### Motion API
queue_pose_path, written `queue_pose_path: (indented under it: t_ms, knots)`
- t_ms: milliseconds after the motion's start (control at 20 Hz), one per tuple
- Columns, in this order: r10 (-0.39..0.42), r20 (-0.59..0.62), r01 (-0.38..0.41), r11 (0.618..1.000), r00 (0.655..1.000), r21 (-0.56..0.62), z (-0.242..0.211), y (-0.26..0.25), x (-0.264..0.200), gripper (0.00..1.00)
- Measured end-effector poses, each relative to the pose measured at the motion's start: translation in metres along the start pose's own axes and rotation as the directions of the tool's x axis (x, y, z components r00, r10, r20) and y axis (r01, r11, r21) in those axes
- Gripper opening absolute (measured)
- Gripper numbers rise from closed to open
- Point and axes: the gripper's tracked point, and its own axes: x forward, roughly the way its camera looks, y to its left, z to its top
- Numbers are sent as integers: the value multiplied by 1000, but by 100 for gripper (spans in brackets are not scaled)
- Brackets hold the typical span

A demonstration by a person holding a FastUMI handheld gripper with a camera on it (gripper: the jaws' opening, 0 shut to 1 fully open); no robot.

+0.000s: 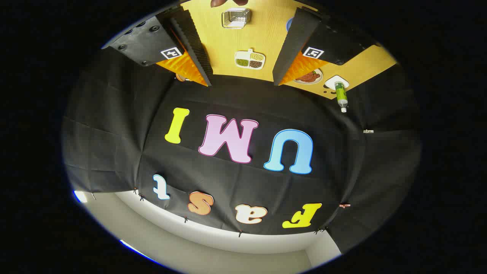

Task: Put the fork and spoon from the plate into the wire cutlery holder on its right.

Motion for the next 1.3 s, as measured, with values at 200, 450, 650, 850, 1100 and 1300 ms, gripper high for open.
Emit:
queue_pose_path:
  t_ms: [200, 450, 650, 850, 1100, 1300]
  knots:
    - [0, 2, 0, 1000, 1000, 2, -1, 1, -1, 98]
    - [1, 0, -1, 1000, 1000, 3, -1, 5, -3, 98]
    - [0, 3, 0, 1000, 1000, 1, 0, 6, -3, 98]
    - [10, -7, -10, 1000, 1000, 2, -4, 10, -4, 98]
    - [133, -187, -135, 991, 973, 1, -52, 48, -1, 98]
    - [289, -352, -287, 956, 890, 60, -100, 98, -13, 98]
